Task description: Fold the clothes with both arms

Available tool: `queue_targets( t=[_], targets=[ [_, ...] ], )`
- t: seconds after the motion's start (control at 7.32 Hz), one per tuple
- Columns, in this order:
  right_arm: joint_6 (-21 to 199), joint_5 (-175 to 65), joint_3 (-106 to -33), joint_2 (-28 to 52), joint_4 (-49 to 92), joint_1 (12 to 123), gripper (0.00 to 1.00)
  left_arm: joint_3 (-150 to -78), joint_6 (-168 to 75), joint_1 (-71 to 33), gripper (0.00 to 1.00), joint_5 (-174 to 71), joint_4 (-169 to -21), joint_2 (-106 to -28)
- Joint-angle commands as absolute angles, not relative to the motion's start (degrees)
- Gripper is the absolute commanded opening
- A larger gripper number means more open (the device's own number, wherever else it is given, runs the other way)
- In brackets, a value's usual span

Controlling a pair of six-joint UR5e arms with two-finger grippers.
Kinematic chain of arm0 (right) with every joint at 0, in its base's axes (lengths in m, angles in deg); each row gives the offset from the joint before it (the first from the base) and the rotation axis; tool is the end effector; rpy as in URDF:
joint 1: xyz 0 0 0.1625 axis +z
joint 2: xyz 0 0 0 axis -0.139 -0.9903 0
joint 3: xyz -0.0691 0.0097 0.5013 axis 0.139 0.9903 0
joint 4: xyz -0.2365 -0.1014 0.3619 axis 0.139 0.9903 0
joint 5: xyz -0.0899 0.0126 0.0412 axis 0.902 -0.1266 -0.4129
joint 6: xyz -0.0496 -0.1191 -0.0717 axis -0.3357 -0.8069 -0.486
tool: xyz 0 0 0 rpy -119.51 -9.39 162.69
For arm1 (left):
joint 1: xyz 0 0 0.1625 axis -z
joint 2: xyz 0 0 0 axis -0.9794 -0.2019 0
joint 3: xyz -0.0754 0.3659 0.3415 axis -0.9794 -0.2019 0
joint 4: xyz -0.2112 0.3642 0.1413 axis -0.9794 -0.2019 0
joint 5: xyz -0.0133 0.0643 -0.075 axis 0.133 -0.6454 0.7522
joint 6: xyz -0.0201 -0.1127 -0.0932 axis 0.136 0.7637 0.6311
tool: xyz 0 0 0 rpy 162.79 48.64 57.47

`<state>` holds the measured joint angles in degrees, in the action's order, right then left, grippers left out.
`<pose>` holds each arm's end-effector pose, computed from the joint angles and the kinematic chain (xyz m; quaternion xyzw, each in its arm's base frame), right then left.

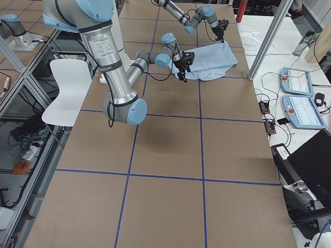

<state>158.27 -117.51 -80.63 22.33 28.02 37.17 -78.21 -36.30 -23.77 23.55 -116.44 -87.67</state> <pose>-0.5711 -0.4855 0.3205 0.1587 -0.3978 0.2119 0.8785 0.4417 -0.8209 0.5170 0.3618 0.2722 0.1080 0.8851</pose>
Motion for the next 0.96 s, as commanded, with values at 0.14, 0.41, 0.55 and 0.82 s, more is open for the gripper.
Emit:
queue_targets(
  t=[0.14, 0.41, 0.55, 0.82],
  targets=[
    [170.61, -116.72, -67.75, 33.94, 27.72, 36.38, 0.98, -92.77, -39.12, -20.43, 1.0, 32.96, -116.78, -76.44],
    [175.74, -110.67, -54.11, 40.83, 20.48, 36.38, 0.96, -96.34, -38.24, -20.52, 1.0, 32.96, -116.51, -73.68],
    [177.06, -110.56, -52.66, 40.94, 18.16, 36.38, 0.9, -96.34, -38.15, -20.52, 1.0, 32.96, -116.69, -73.5],
    [180.24, -108.9, -47.4, 42.07, 15.52, 36.55, 0.82, -96.34, -35.98, -20.61, 1.0, 32.96, -116.86, -73.49]
  ],
)
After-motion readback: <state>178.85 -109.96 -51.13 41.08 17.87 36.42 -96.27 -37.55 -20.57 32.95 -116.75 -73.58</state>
